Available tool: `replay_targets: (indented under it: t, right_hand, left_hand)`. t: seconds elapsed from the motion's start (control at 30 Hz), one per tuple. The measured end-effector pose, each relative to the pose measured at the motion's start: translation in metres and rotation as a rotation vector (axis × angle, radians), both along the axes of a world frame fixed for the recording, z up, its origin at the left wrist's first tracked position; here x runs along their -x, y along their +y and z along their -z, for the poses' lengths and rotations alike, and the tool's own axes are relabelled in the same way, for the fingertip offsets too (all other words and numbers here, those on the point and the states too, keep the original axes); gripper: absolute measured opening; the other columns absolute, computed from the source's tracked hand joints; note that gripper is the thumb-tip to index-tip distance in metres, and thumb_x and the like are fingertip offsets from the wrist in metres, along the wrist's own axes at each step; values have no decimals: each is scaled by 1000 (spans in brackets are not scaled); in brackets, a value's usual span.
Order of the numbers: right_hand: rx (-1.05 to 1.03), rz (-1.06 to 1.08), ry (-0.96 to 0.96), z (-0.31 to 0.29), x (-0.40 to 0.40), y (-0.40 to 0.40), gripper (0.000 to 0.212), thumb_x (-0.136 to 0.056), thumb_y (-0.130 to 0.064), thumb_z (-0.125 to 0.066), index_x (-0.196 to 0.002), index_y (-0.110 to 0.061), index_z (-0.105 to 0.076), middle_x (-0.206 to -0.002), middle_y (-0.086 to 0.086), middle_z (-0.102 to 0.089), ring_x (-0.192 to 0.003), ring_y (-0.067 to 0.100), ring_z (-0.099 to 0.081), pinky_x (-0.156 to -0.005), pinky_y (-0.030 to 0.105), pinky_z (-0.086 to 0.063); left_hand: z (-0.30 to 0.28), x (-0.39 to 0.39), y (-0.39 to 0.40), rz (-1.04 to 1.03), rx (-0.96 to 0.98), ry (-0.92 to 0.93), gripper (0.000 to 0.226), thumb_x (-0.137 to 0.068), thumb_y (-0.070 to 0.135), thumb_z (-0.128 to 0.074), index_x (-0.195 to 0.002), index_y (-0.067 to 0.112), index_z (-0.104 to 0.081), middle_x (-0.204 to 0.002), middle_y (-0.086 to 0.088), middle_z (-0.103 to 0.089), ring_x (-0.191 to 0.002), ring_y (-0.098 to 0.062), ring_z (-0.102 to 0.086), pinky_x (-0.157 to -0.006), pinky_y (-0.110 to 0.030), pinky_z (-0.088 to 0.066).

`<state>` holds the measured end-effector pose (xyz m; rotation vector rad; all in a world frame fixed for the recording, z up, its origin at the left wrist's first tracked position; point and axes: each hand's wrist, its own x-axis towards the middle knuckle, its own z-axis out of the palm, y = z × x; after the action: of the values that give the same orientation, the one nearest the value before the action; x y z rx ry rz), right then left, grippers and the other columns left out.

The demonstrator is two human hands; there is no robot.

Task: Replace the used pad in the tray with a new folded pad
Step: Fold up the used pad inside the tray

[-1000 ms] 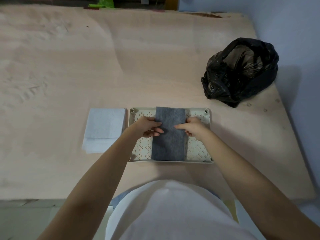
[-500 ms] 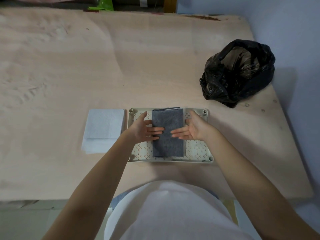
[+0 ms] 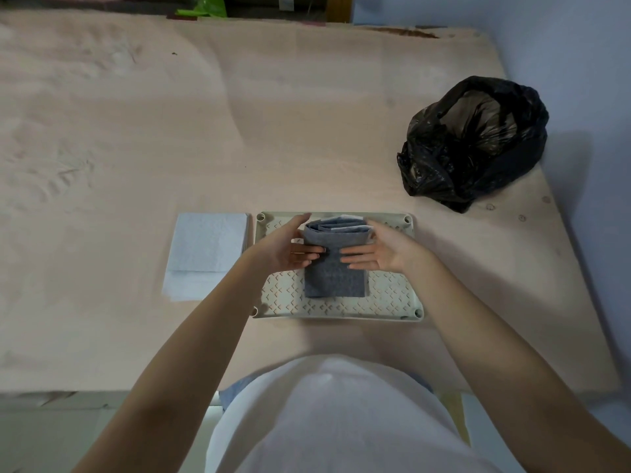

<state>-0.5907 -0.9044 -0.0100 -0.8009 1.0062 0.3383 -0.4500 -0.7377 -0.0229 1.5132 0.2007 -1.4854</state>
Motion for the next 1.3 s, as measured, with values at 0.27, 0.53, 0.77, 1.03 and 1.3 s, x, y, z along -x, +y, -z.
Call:
replay_targets:
  t: [0.27, 0.53, 0.77, 1.03, 1.3]
  right_hand:
    - [401, -280, 127, -6, -6, 1, 4, -91, -15, -60, -90, -16, -64, -84, 4, -69, -65, 11, -67, -49, 21, -52]
    - [641, -318, 65, 2, 5, 14, 21, -79, -16, -74, -96, -22, -63, -91, -1, -64, -78, 14, -63, -48, 22, -49]
    - [662, -227, 79, 7, 11, 22, 39, -82, -61, -56, -99, -27, -63, -97, -7, -62, -83, 11, -61, -52, 20, -49]
    - [784, -341, 0, 20, 17, 28, 37, -75, -30, -78, -105, -28, -56, -108, -2, -61, -88, 18, -63, -59, 34, -56]
    - [949, -378, -54, 35, 25, 36, 43, -76, -27, -77, -110, -27, -50, -108, 0, -57, -76, 11, -60, -44, 21, -47]
  left_hand:
    - [-7, -5, -2, 125, -49, -117, 25, -86, 18, -66, -104, 2, -61, -75, -11, -69, -56, -17, -63, -48, -23, -55]
    - [-9, 11, 5, 190, -21, -320, 29, -76, 14, -77, -103, 11, -66, -96, -7, -67, -78, -19, -66, -60, -26, -59]
    - [-5, 24, 1, 116, -34, -439, 39, -82, 13, -72, -118, 5, -62, -103, -10, -63, -84, -21, -62, -71, -28, -56]
    - [10, 38, 10, 357, -18, -723, 71, -76, 32, -76, -137, 12, -46, -128, -8, -55, -106, -19, -51, -92, -30, -47]
    - [22, 45, 20, 542, -120, -1040, 71, -76, 45, -73, -138, 23, -44, -122, -9, -42, -112, -25, -45, -99, -37, -41]
